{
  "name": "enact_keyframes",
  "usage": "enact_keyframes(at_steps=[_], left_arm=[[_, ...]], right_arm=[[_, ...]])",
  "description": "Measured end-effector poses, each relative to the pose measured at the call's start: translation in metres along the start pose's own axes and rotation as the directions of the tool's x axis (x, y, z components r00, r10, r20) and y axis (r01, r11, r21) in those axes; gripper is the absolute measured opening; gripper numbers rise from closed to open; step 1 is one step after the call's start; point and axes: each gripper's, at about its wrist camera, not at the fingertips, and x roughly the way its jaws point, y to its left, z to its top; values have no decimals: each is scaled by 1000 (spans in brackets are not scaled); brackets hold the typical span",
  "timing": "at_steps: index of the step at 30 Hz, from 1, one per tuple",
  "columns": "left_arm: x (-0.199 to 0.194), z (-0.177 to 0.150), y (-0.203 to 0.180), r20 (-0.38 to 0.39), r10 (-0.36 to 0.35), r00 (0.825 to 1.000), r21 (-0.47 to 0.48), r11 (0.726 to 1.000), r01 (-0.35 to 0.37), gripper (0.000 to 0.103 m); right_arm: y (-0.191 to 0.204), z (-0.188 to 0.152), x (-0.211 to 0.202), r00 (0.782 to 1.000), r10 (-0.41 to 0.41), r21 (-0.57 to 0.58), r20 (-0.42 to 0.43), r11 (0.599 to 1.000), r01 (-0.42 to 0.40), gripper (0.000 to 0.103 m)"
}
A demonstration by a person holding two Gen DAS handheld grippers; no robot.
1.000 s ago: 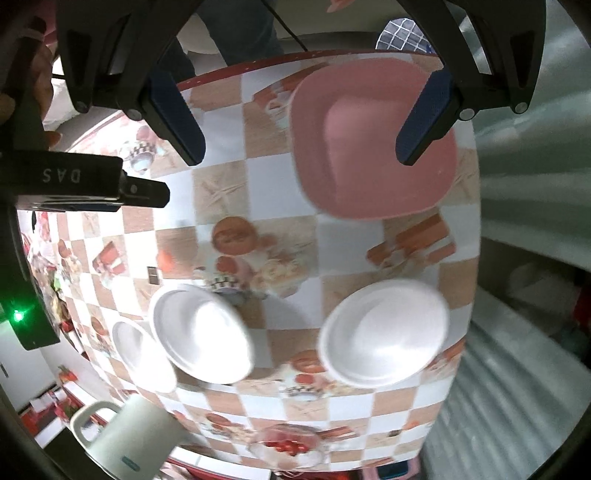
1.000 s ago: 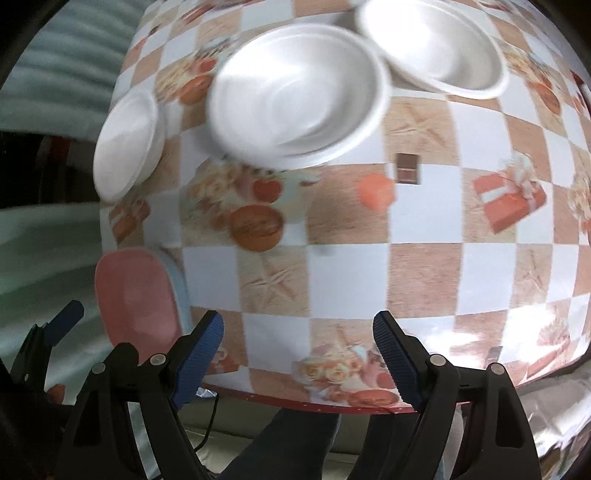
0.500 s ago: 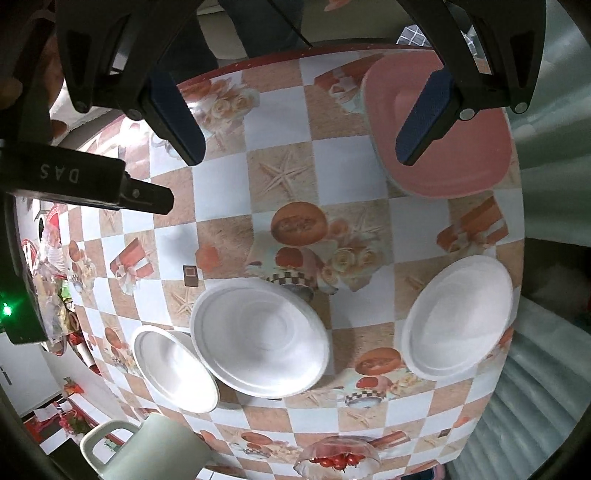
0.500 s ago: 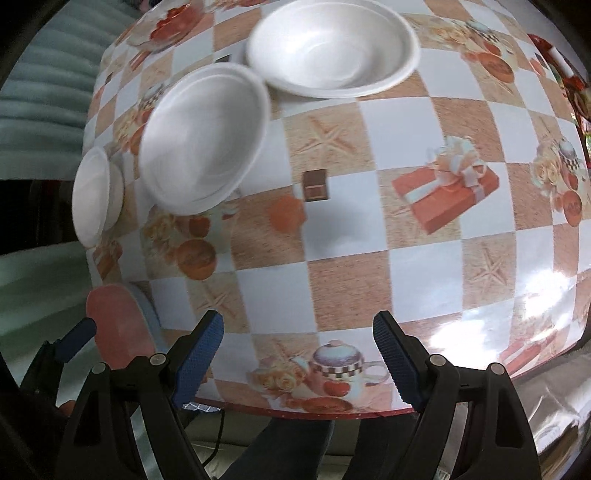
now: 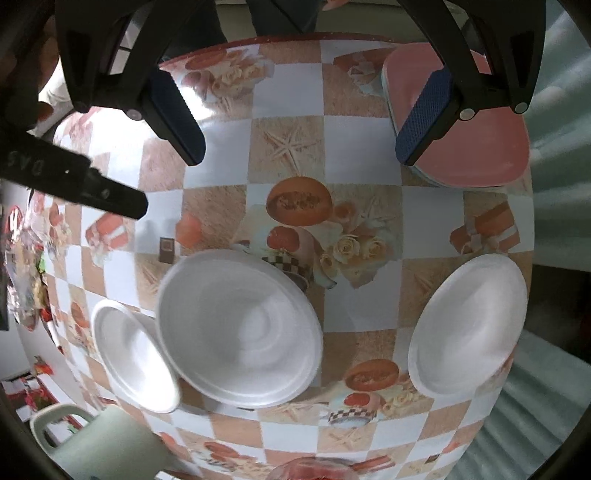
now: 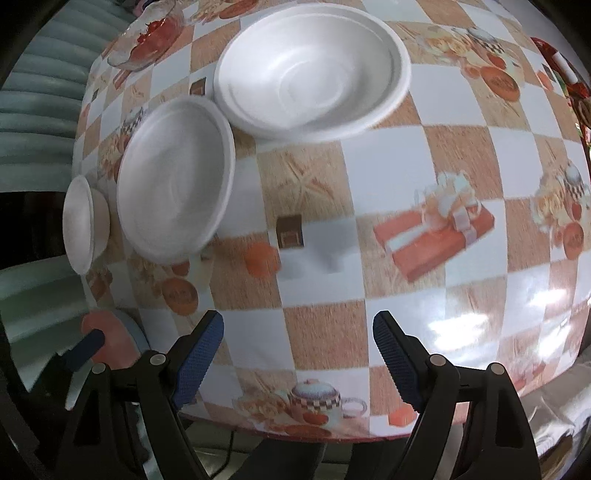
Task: Organize plates and bowls
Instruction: 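Move both grippers toward a white disposable plate on the table, then close both grippers on the rim of the white plate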
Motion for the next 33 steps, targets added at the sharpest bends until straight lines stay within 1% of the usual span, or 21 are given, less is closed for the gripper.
enact_keyframes(at_steps=[10,18,22,28,33], left_arm=[[12,26,1,10,20,1000,-38,999,-20,103],[22,52,0,11,28,1000,-32,999,-28,103],[28,68,-2,11,40,999,-22,999,-40,103],[32,91,-4,33,54,998,0,999,-54,103],[41,111,-6,38,74,997,10,997,-74,103]], right_arm=[[8,30,9,1000,3,-24,-10,1000,-4,84],[17,52,21,1000,5,-35,-19,999,-6,84],[14,65,21,1000,1,-32,-8,999,-2,84],[12,91,16,1000,-12,-36,21,999,13,84],[10,108,16,999,-24,-51,25,998,26,84]])
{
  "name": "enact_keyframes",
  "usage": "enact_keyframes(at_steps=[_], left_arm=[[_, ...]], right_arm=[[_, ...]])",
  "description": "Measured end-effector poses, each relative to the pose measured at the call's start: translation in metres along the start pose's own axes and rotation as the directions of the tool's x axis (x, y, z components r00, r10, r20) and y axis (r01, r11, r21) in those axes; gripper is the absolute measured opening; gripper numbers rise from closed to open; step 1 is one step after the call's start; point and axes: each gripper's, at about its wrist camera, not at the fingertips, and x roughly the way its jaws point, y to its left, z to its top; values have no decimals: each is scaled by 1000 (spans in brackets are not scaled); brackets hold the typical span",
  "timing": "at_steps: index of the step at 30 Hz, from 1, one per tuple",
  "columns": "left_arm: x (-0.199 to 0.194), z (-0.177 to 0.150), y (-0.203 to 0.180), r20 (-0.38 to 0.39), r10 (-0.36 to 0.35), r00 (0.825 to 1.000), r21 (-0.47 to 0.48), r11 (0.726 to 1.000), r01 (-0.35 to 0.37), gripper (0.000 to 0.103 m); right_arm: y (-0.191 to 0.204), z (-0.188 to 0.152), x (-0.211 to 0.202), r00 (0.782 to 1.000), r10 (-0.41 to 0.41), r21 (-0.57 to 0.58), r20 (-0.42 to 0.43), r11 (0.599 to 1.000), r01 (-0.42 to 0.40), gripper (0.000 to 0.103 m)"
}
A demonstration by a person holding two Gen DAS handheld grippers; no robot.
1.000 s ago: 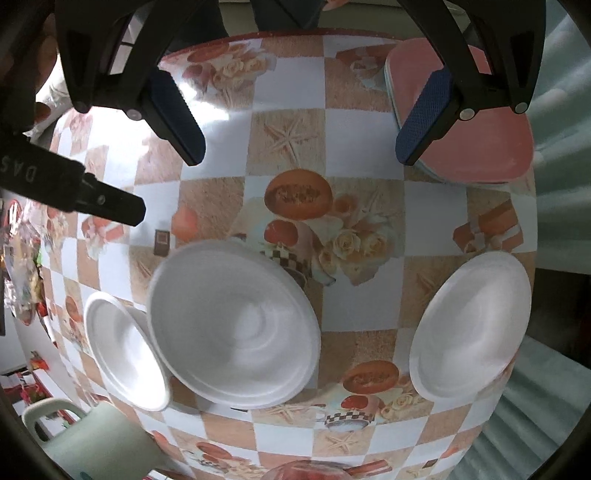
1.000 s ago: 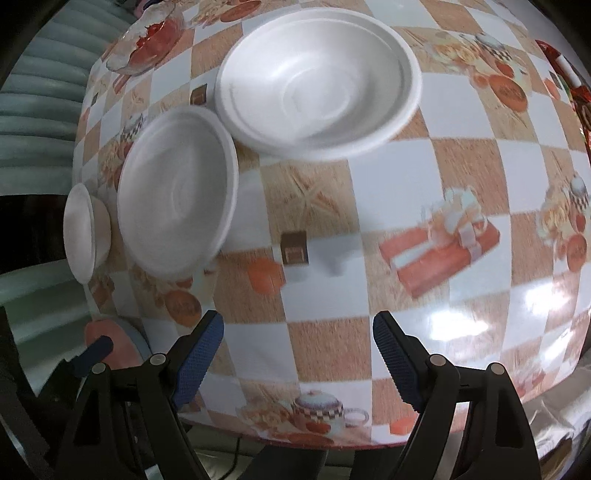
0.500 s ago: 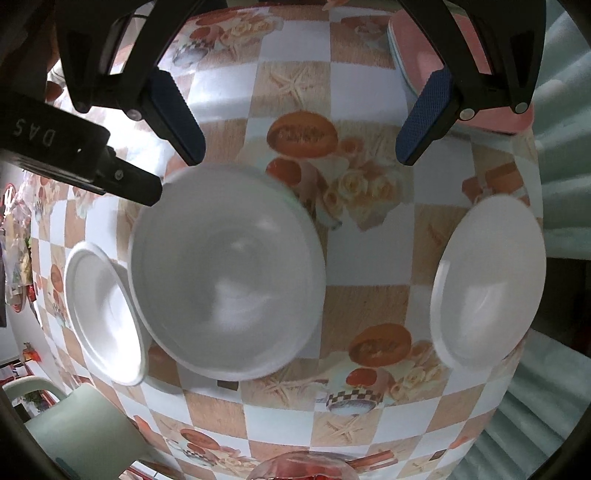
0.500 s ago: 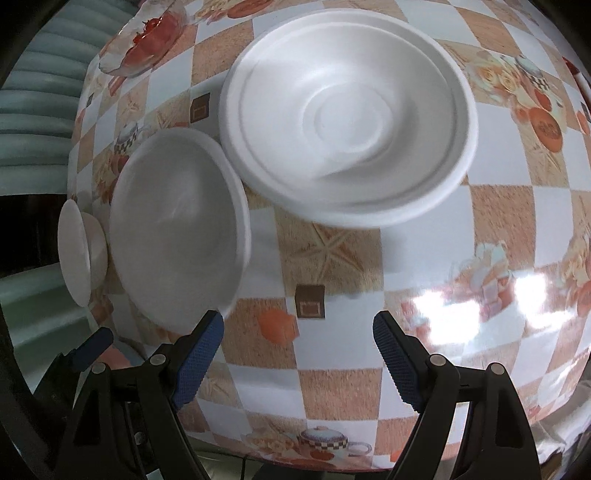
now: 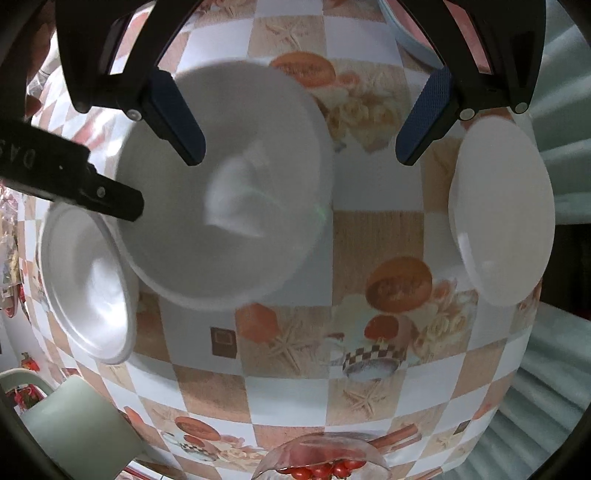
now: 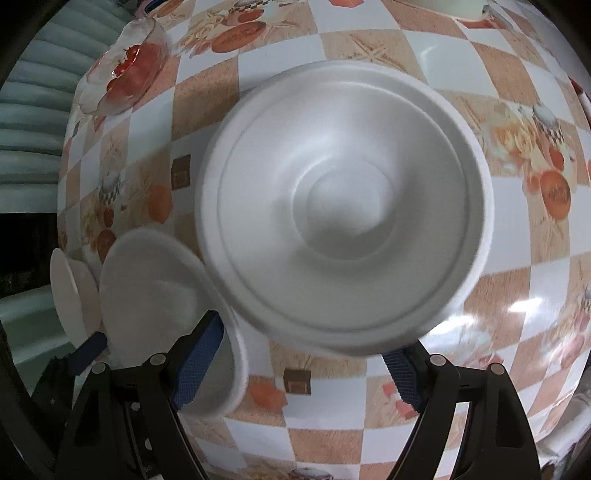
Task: Organize plates and bowls
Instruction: 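Close both grippers on the rim of the white plate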
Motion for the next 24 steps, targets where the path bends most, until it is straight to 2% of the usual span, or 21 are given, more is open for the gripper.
enact_keyframes(at_steps=[5,8,12,13,14,15,16,18,20,21,24], left_arm=[[11,19,1,-4,-1,1000,15,1000,1,103],[18,20,-11,-5,17,1000,23,1000,-17,102],[30,25,-16,-30,2,1000,44,999,0,96],[32,25,-16,-35,-6,999,46,999,7,95],[33,26,-17,-39,-18,999,50,999,20,92],[34,26,-19,-43,-18,999,54,998,21,83],[36,27,-20,-50,-13,999,64,998,17,78],[37,27,-21,-47,-18,999,75,997,22,76],[38,25,-29,-36,-15,999,98,995,18,70],[37,21,-37,-30,-16,999,112,994,19,63],[37,18,-47,-37,-31,999,142,989,36,54]], right_arm=[[6,4,6,1000,-1,-18,-8,1000,1,84],[14,1,10,1000,-8,-49,-16,999,7,84],[20,-2,12,1000,-14,-69,-14,998,13,84],[11,-1,6,1000,-19,-76,-13,997,18,84],[12,-2,6,1000,-23,-82,-10,996,22,84],[16,-3,8,1000,-25,-84,-9,996,24,82],[16,-4,7,1000,-29,-89,-3,996,29,78],[16,-6,6,1000,-28,-105,2,994,28,71],[20,-9,4,1000,-5,-121,-1,993,4,60],[22,-9,3,1000,6,-127,-5,992,-6,52],[24,-12,5,998,49,-125,-27,991,-52,29]])
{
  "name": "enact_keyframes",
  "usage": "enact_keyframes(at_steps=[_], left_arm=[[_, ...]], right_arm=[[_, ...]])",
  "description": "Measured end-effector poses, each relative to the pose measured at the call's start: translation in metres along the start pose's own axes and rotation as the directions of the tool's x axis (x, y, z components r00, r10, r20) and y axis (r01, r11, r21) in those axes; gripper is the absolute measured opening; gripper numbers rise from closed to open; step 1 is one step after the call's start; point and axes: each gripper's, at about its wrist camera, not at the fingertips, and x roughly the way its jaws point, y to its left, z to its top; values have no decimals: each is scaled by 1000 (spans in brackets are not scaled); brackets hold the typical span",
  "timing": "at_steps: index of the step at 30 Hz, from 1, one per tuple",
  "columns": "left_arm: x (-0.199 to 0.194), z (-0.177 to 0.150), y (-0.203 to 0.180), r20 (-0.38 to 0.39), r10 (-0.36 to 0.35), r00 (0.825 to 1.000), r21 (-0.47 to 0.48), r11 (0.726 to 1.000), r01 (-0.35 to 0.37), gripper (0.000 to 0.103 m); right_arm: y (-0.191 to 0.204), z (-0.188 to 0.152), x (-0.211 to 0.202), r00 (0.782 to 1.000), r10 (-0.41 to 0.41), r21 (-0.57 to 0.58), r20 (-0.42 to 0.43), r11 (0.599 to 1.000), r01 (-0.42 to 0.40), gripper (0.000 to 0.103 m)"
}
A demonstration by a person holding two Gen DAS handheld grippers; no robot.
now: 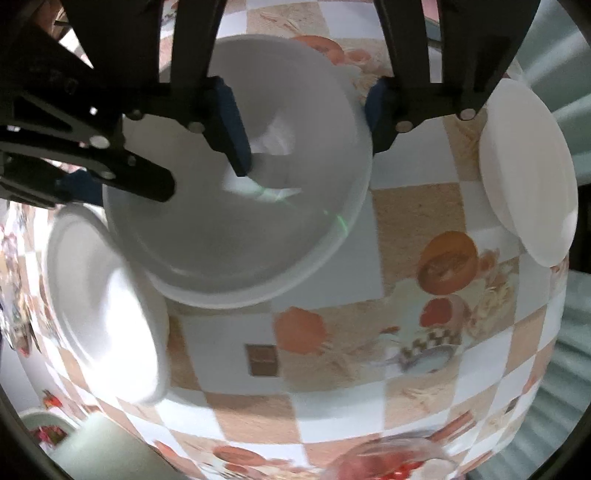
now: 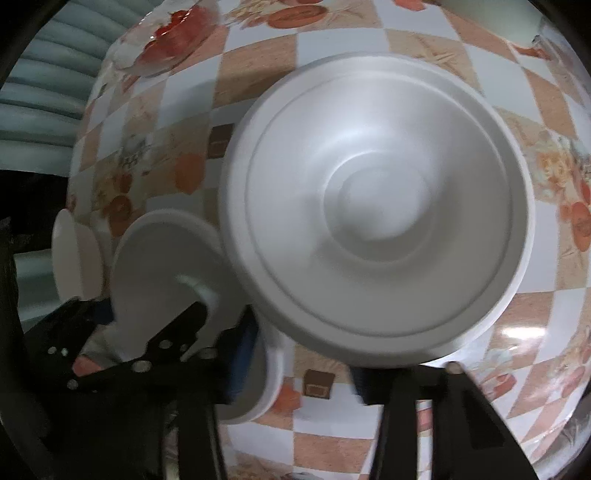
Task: Organize plates and bowls
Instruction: 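Close both grippers on the rim of the white plate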
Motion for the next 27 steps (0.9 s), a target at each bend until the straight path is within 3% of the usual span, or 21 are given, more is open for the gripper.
enact_keyframes(at_steps=[6,17,24,27], left_arm=[[4,-18,-9,-21,-30,999,-9,1000,30,39],[17,-62,-39,-35,-28,999,18,999,29,38],[33,-58,-44,-20,-7,1000,10,1000,7,37],[36,-73,-49,-9,-7,1000,8,1000,7,36]], right_arm=[[-10,-27,0,1000,1,7,-16,1000,-1,28],[-18,-91,11,998,-42,2,-50,999,42,28],[-8,-94,15,997,-59,-9,-41,998,58,28],[11,-88,24,998,-59,-14,-36,998,58,28]])
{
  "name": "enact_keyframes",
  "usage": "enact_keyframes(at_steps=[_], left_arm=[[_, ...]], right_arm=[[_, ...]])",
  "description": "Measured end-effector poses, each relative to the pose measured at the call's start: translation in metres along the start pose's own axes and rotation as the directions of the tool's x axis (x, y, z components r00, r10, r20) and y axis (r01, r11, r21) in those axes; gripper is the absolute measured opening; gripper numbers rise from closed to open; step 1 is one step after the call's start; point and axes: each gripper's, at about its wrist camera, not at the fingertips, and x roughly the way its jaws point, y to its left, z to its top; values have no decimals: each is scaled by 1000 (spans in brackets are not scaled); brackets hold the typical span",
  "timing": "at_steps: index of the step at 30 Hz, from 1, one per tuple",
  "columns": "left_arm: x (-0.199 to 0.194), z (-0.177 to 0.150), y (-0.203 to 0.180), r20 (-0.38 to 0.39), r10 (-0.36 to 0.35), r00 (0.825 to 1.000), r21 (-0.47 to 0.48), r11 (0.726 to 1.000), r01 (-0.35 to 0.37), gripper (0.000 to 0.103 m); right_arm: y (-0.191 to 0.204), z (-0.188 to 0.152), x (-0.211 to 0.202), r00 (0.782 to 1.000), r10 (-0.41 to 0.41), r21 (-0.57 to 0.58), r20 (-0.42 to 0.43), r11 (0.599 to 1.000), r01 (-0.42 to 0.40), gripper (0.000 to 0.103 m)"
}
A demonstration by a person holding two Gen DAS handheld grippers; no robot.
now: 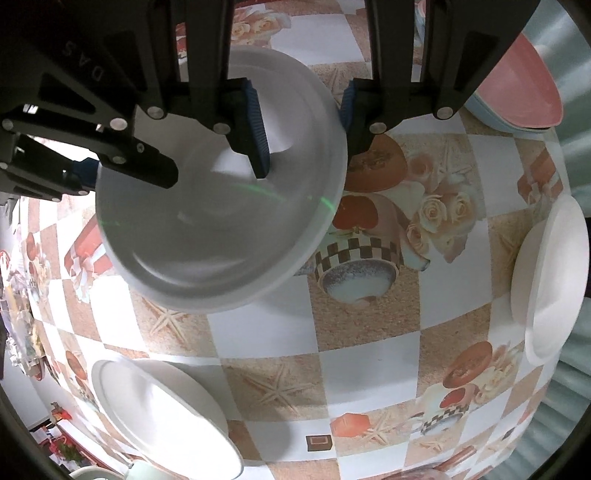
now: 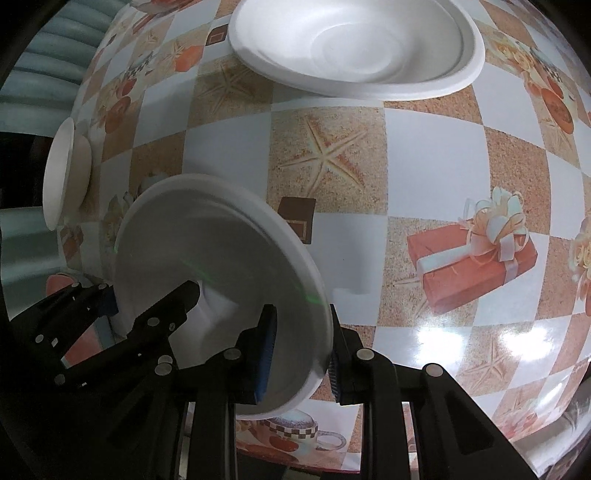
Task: Organize plates and bowls
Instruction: 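Close both grippers on the rim of the white plate, then lift the white plate with both grippers and carry it over the pink plate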
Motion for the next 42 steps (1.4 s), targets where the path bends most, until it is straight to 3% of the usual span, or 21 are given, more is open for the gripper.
enact_keyframes(at_steps=[6,15,27,42], left_arm=[[-11,-27,8,21,-32,999,-15,999,32,27],[-48,-49,16,54,-38,998,-26,999,39,27],[-145,-77,64,121,-28,992,-104,994,40,27],[-167,-97,115,182,8,983,-219,975,32,27]], right_arm=[[-16,-16,-9,1000,-4,32,-10,999,4,21],[-10,-23,-28,1000,-10,38,-2,999,10,21],[23,-22,-71,998,-30,-28,58,999,31,21],[101,-20,-98,993,-39,-154,113,986,56,21]])
